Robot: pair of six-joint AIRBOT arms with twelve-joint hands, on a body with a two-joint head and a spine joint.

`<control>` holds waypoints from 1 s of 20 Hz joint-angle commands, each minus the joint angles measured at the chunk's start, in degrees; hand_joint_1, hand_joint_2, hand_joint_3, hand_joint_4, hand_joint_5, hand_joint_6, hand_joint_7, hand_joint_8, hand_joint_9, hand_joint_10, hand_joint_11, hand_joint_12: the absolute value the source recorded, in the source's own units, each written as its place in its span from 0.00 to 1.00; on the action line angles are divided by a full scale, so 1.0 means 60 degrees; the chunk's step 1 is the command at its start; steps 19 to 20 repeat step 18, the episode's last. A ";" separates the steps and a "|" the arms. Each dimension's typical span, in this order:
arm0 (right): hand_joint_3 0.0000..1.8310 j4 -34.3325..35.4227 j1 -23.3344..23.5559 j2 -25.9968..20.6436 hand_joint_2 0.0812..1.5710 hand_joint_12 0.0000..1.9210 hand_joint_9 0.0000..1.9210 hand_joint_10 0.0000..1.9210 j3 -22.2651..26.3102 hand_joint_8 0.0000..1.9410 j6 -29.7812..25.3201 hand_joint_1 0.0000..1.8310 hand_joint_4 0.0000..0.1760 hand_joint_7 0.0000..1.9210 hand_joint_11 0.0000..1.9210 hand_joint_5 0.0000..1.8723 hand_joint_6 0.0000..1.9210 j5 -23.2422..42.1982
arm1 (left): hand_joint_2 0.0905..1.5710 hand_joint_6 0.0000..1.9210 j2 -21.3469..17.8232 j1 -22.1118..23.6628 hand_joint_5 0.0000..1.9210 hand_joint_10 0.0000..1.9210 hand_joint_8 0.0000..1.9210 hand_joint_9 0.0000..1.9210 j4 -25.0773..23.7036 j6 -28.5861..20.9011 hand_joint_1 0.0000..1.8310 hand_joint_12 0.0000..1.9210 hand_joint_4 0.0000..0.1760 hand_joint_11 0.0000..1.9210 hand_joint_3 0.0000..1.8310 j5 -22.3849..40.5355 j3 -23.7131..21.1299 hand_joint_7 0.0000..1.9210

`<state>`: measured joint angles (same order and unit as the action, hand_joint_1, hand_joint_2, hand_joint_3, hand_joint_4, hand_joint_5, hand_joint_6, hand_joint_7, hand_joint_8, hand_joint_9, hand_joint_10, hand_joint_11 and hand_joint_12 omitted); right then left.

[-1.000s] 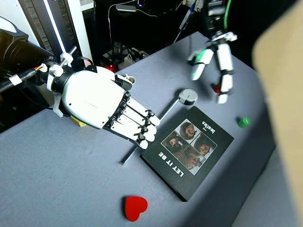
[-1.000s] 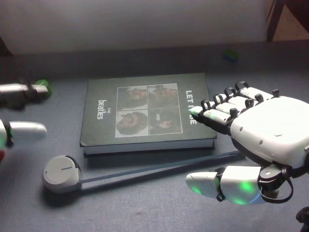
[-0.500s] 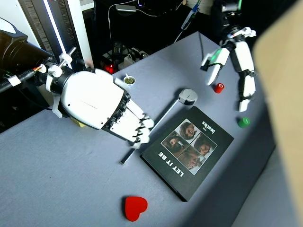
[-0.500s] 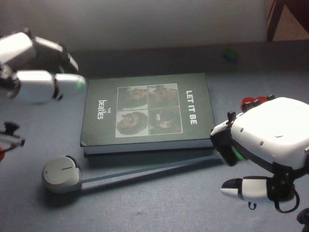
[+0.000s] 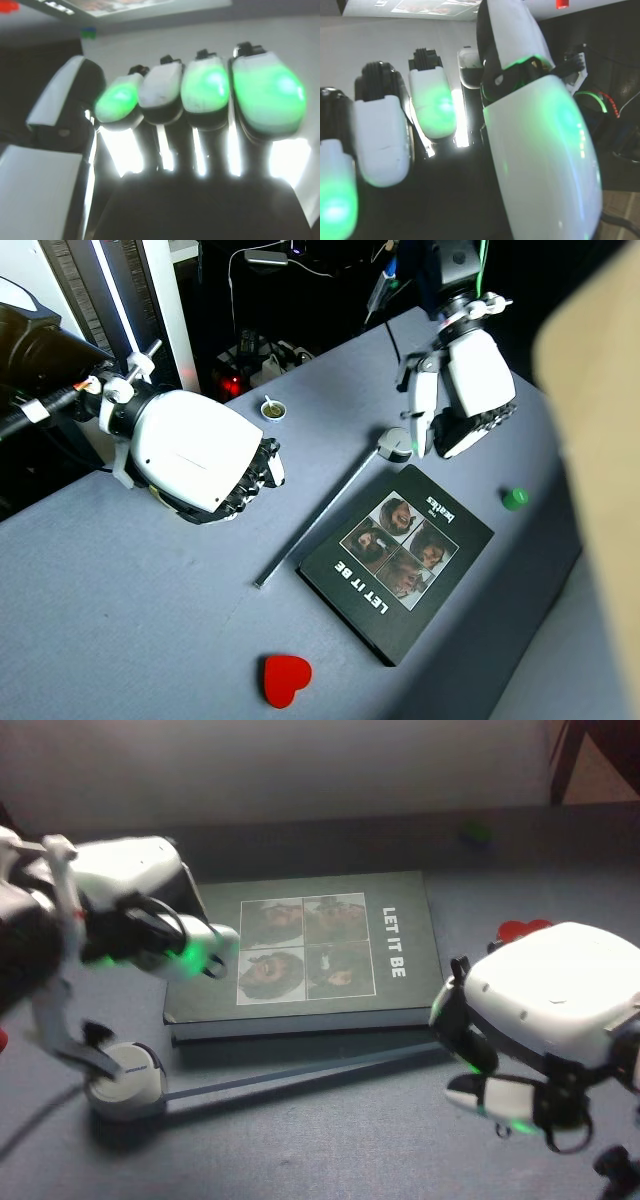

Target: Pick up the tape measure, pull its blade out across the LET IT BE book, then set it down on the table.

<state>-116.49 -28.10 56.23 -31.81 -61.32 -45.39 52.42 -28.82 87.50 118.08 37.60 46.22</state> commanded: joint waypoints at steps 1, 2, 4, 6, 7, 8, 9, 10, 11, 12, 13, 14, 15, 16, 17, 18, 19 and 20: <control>0.01 -0.0612 0.0075 0.0090 0.83 1.00 0.89 1.00 -0.0087 1.00 0.0102 0.53 1.00 0.80 1.00 0.69 1.00 -0.0946 | 0.81 1.00 0.0117 -0.0002 0.64 1.00 1.00 0.71 -0.0425 -0.0350 0.35 1.00 0.00 0.75 0.00 0.1176 -0.0147 0.68; 0.01 -0.0611 0.0102 0.0335 0.83 1.00 0.89 1.00 -0.0257 1.00 0.0211 0.53 1.00 0.80 1.00 0.69 1.00 -0.1273 | 0.80 1.00 0.0274 -0.0217 0.63 1.00 1.00 0.70 -0.0406 -0.0714 0.36 1.00 0.00 0.75 0.00 0.1591 -0.0393 0.67; 0.01 -0.0611 0.0194 0.0650 0.84 1.00 0.90 1.00 -0.0418 1.00 0.0308 0.52 1.00 0.79 1.00 0.69 1.00 -0.1698 | 0.79 1.00 0.0442 -0.0421 0.61 1.00 1.00 0.69 -0.0381 -0.0969 0.38 1.00 0.00 0.73 0.00 0.2198 -0.0765 0.66; 0.01 -0.0611 0.0261 0.0821 0.84 1.00 0.91 1.00 -0.0491 1.00 0.0332 0.51 1.00 0.79 1.00 0.70 1.00 -0.1735 | 0.78 1.00 0.0521 -0.0469 0.60 1.00 1.00 0.68 -0.0454 -0.0989 0.38 1.00 0.00 0.73 0.00 0.2455 -0.0928 0.65; 0.00 -0.0611 0.0275 0.0909 0.83 1.00 0.91 1.00 -0.0533 1.00 0.0385 0.51 1.00 0.79 1.00 0.70 1.00 -0.1734 | 0.78 1.00 0.0587 -0.0489 0.60 1.00 1.00 0.67 -0.0505 -0.0974 0.39 1.00 0.00 0.72 0.00 0.2506 -0.0939 0.64; 0.00 -0.0611 0.0288 0.0975 0.84 1.00 0.91 1.00 -0.0558 1.00 0.0429 0.51 1.00 0.79 1.00 0.70 1.00 -0.1753 | 0.78 1.00 0.0664 -0.0512 0.59 1.00 1.00 0.67 -0.0525 -0.1049 0.39 1.00 0.00 0.73 0.00 0.2664 -0.0940 0.64; 0.00 -0.0611 0.0306 0.1030 0.84 1.00 0.91 1.00 -0.0574 1.00 0.0447 0.51 1.00 0.79 1.00 0.70 1.00 -0.1792 | 0.77 1.00 0.0727 -0.0540 0.59 1.00 1.00 0.67 -0.0602 -0.1140 0.40 1.00 0.00 0.74 0.00 0.2755 -0.0934 0.64; 0.01 -0.0612 0.0363 0.1086 0.85 1.00 0.93 1.00 -0.0585 1.00 0.0463 0.51 1.00 0.80 1.00 0.70 1.00 -0.1825 | 0.76 1.00 0.0801 -0.0550 0.58 1.00 1.00 0.67 -0.0628 -0.1171 0.42 1.00 0.00 0.74 0.00 0.2817 -0.0929 0.63; 0.00 -0.0612 0.0397 0.1111 0.85 1.00 0.93 1.00 -0.0585 1.00 0.0464 0.52 1.00 0.80 1.00 0.70 1.00 -0.1839 | 0.75 1.00 0.0838 -0.0547 0.58 1.00 1.00 0.67 -0.0679 -0.1171 0.43 1.00 0.00 0.74 0.00 0.2853 -0.0930 0.63; 0.00 -0.0612 0.0411 0.1121 0.85 1.00 0.93 1.00 -0.0585 1.00 0.0464 0.52 1.00 0.80 1.00 0.70 1.00 -0.1844 | 0.75 1.00 0.0856 -0.0541 0.58 1.00 1.00 0.67 -0.0704 -0.1174 0.43 1.00 0.00 0.74 0.00 0.2857 -0.0930 0.63; 0.00 -0.0611 0.0419 0.1139 0.85 1.00 0.94 1.00 -0.0585 1.00 0.0450 0.52 1.00 0.80 1.00 0.70 1.00 -0.1844 | 0.72 1.00 0.0872 -0.0523 0.58 1.00 1.00 0.66 -0.0729 -0.1174 0.45 1.00 0.00 0.72 0.00 0.2857 -0.0931 0.62; 0.00 -0.0608 0.0417 0.1145 0.85 1.00 0.94 1.00 -0.0592 1.00 0.0310 0.52 1.00 0.81 1.00 0.70 1.00 -0.1794 | 0.71 1.00 0.0878 -0.0510 0.58 1.00 1.00 0.66 -0.0732 -0.1204 0.45 1.00 0.00 0.72 0.00 0.2857 -0.0921 0.62; 0.00 -0.0583 0.0441 0.1145 0.84 1.00 0.94 1.00 -0.0592 1.00 0.0165 0.53 1.00 0.81 1.00 0.70 1.00 -0.1727 | 0.71 1.00 0.0879 -0.0492 0.59 1.00 1.00 0.67 -0.0732 -0.1252 0.45 1.00 0.00 0.72 0.00 0.2857 -0.0906 0.63; 0.00 -0.0428 0.0491 0.1138 0.83 1.00 0.93 1.00 -0.0593 1.00 0.0164 0.54 1.00 0.80 1.00 0.69 1.00 -0.1699 | 0.71 1.00 0.0865 -0.0434 0.59 1.00 1.00 0.68 -0.0748 -0.1303 0.45 1.00 0.00 0.73 0.00 0.2857 -0.0892 0.63; 0.00 -0.0286 0.0521 0.1125 0.83 1.00 0.92 1.00 -0.0600 1.00 0.0195 0.54 1.00 0.79 1.00 0.68 1.00 -0.1693 | 0.70 1.00 0.0846 -0.0355 0.60 1.00 1.00 0.68 -0.0767 -0.1303 0.45 1.00 0.00 0.73 0.00 0.2857 -0.0886 0.64; 0.00 -0.0223 0.0538 0.1105 0.82 1.00 0.93 1.00 -0.0612 1.00 0.0206 0.56 1.00 0.80 1.00 0.70 1.00 -0.1673 | 0.69 1.00 0.0834 -0.0261 0.60 1.00 1.00 0.69 -0.0768 -0.1302 0.45 1.00 0.00 0.74 0.00 0.2857 -0.0883 0.65; 0.00 -0.0223 0.0538 0.1105 0.82 1.00 0.93 1.00 -0.0612 1.00 0.0206 0.56 1.00 0.80 1.00 0.70 1.00 -0.1673 | 0.69 1.00 0.0834 -0.0261 0.60 1.00 1.00 0.69 -0.0768 -0.1302 0.45 1.00 0.00 0.74 0.00 0.2857 -0.0883 0.65; 0.00 -0.0223 0.0538 0.1105 0.82 1.00 0.93 1.00 -0.0612 1.00 0.0206 0.56 1.00 0.80 1.00 0.70 1.00 -0.1673 | 0.69 1.00 0.0834 -0.0261 0.60 1.00 1.00 0.69 -0.0768 -0.1302 0.45 1.00 0.00 0.74 0.00 0.2857 -0.0883 0.65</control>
